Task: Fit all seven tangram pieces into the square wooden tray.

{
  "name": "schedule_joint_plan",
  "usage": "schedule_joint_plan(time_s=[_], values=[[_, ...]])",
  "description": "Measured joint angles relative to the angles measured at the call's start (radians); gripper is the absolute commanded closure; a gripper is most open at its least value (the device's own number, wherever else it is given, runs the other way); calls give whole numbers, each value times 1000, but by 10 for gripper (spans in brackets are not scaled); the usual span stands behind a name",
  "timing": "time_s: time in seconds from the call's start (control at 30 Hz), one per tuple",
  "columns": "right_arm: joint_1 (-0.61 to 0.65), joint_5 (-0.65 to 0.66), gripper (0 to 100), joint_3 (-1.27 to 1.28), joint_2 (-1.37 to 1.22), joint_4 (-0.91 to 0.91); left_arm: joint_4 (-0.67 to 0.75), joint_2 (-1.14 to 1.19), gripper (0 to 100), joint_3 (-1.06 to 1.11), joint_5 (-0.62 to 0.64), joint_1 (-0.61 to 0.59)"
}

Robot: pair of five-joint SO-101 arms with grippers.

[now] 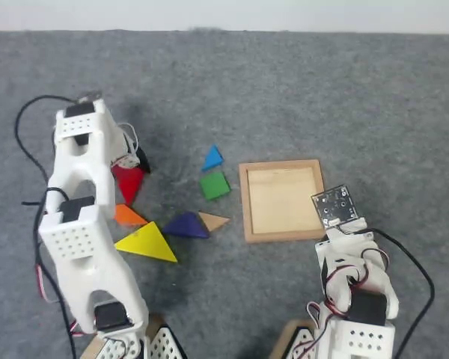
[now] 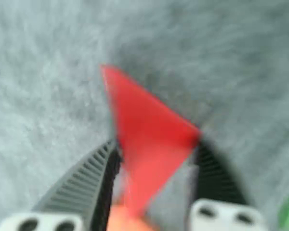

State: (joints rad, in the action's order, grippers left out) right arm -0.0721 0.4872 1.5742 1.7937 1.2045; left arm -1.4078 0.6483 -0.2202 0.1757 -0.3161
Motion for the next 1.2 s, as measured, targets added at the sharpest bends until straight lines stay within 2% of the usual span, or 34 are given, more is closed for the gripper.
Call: schedule_joint_plan(time_s=[0.2,0.37,0.53,0.7,0.83,1.2], values=[[0,0,989,0,0,0,-14,-2,927,-38,-230,49],[0,0,989,0,0,0,-54,-5,928,-40,-331,81],[0,0,989,0,0,0,-129,-51,954,-35,-348,129],[0,0,989,0,0,0,-213,-115,959,-3,-354,287],[0,0,989,0,0,0,-245,-138,959,-3,-356,370],[0,0,989,0,0,0,-160,-64,991,-3,-353,339]])
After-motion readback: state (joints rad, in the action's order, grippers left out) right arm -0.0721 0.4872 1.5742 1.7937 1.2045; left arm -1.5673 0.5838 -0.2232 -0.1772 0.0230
